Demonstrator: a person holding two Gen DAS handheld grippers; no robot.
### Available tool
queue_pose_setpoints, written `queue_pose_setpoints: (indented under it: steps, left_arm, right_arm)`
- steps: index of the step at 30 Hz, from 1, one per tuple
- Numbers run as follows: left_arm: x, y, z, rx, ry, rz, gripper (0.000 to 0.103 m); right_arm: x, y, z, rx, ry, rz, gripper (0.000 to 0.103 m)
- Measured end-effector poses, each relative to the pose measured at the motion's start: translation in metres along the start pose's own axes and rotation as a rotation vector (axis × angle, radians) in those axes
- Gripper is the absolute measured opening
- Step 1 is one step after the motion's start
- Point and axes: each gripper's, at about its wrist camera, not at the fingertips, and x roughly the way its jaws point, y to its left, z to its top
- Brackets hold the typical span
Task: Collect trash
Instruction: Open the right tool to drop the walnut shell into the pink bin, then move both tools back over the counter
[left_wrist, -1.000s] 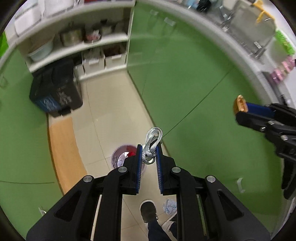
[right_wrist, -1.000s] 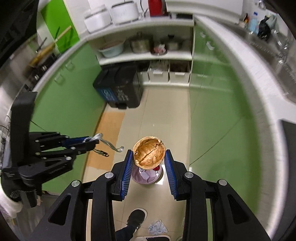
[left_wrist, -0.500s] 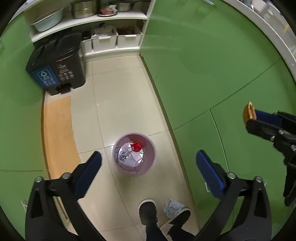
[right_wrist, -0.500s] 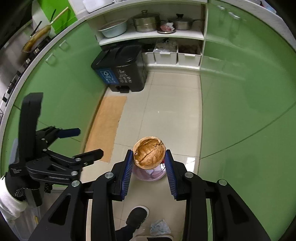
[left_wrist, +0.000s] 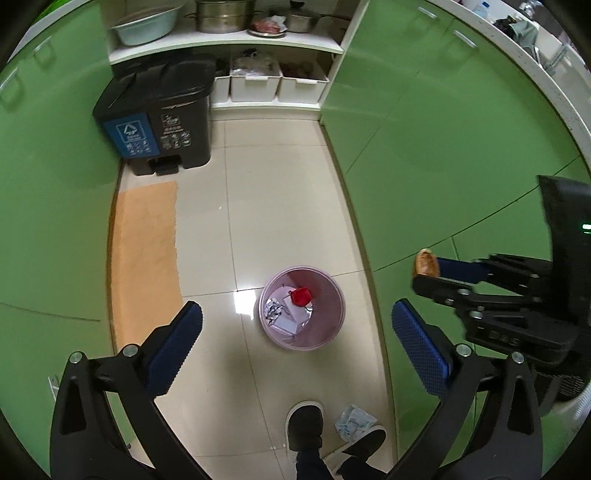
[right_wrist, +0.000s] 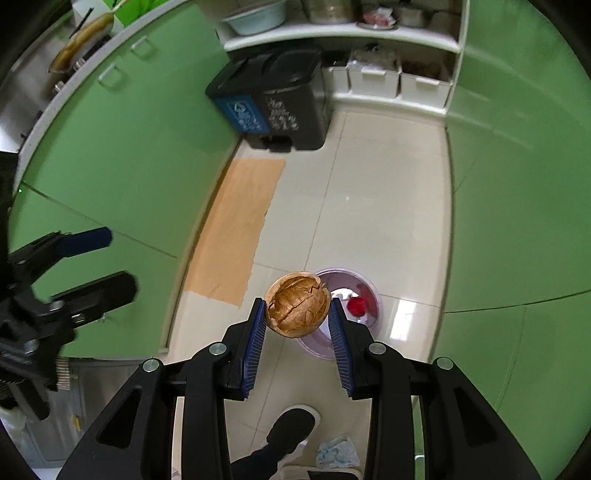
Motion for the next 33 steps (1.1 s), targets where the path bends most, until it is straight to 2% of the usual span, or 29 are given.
queue_pose_setpoints:
  steps: [4,5,6,7,8,13,18,23,27,33]
  left_arm:
    - [0.012,0.014,-0.013,-0.027,0.008,0.004,0.100]
    - [0.015,0.017,-0.015,-0.031,0.008,0.005,0.100]
    - [0.017,0.019,-0.019,-0.037,0.011,0.006,0.100]
    - [0.019,0.021,-0.020,-0.041,0.013,0.005,0.100]
    - [0.020,0.022,-0.022,-0.044,0.014,0.005,0.100]
    - [0.020,0.023,-0.028,-0.048,0.021,0.010,0.100]
    - [0.002,0.004,-0.023,-0.026,0.008,0.005,0.100]
    - [-0.032,-0.027,-0.012,0.014,-0.023,-0.010,0.100]
    - [-0.077,-0.062,-0.001,0.058,-0.060,-0.028,0.100]
    - [-0.146,-0.118,0.010,0.116,-0.110,-0.077,0.100]
  right_arm:
    - [0.042,-0.003,-0.003,-0.004,0.042,-0.002,0.035]
    - [0.048,-0.003,-0.004,-0.005,0.046,-0.009,0.038]
    - [0.056,-0.004,-0.005,-0.005,0.050,-0.020,0.046]
    - [0.060,-0.006,-0.006,-0.002,0.045,-0.025,0.076]
    - [0.062,-0.008,-0.005,0.003,0.039,-0.027,0.093]
    - [0.064,-0.015,-0.011,0.039,0.049,-0.051,0.096]
    - [0.033,-0.017,-0.020,0.050,0.028,-0.074,0.097]
    - [-0.040,-0.019,-0.026,0.084,-0.050,-0.095,0.097]
    - [-0.108,-0.017,-0.034,0.106,-0.118,-0.112,0.097]
    - [-0.230,-0.014,-0.050,0.149,-0.224,-0.156,0.097]
